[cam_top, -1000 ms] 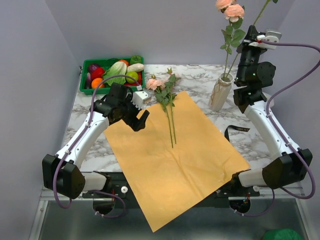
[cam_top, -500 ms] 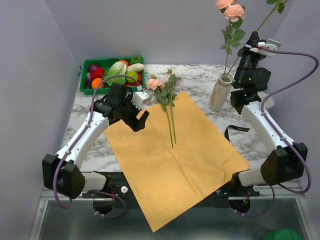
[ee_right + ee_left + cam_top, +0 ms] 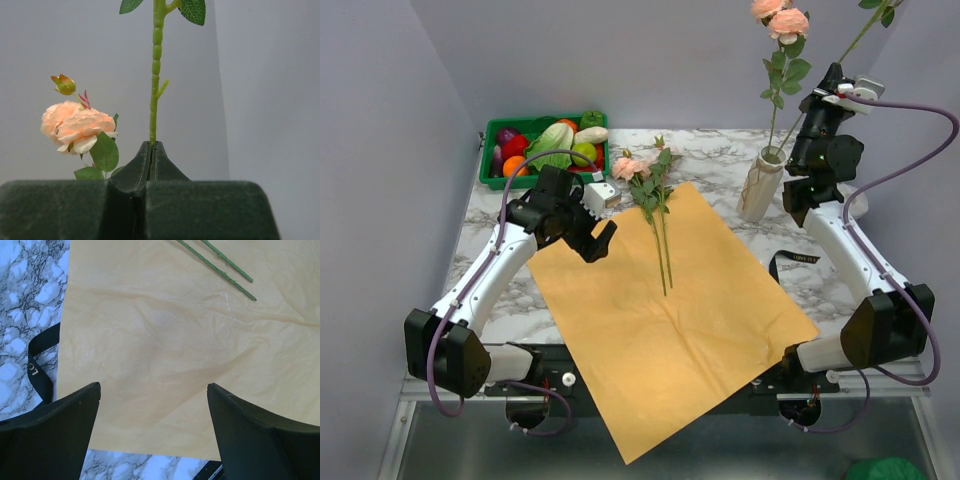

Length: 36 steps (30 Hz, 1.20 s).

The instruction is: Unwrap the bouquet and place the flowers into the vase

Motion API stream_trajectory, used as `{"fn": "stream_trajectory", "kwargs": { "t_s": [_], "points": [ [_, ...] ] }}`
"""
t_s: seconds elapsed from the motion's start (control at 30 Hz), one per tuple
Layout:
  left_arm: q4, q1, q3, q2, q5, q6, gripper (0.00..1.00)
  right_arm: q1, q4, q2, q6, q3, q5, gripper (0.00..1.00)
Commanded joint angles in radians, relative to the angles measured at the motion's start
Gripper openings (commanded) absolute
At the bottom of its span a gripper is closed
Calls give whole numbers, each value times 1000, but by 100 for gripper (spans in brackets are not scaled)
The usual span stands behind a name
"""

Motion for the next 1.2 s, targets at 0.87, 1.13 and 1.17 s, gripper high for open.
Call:
{"fn": "stream_trajectory", "kwargs": {
  "t_s": [0.87, 1.13, 1.17],
  "points": [
    [19, 18, -11, -16, 27, 1, 96, 23, 47, -74, 124, -268, 15, 1],
    [9, 18, 8, -7, 41, -3, 96, 32, -57, -117, 166, -302, -43, 50],
    [7, 18, 8, -7, 41, -4, 96, 32, -83, -123, 171, -295, -60, 57]
  ]
}}
